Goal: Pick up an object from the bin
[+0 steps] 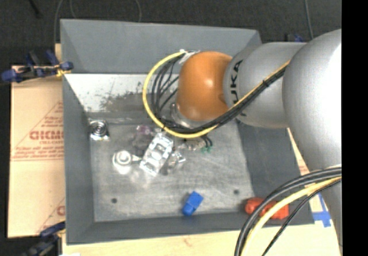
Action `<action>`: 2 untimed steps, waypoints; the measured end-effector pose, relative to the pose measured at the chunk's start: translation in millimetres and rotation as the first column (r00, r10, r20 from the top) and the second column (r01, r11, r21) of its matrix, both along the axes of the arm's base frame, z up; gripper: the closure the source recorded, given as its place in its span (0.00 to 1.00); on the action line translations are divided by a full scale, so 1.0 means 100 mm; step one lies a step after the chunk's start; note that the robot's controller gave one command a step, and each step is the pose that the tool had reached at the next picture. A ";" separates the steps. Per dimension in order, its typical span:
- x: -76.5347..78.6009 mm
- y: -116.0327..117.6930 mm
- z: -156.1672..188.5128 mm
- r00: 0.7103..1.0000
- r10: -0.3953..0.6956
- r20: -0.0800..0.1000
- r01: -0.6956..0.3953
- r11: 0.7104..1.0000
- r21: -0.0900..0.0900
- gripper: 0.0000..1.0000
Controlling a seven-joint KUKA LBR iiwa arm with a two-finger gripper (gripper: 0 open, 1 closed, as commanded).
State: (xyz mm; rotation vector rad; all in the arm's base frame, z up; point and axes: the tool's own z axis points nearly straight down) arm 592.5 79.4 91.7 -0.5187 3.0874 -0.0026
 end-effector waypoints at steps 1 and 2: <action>-0.02 0.00 -0.04 1.000 -0.001 -0.009 0.001 1.000 -0.001 1.00; 0.02 -0.06 1.21 0.999 -0.033 -0.002 0.033 0.999 -0.002 1.00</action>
Offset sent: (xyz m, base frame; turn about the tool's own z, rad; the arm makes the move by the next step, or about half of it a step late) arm 0.0000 0.0000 0.0000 0.0000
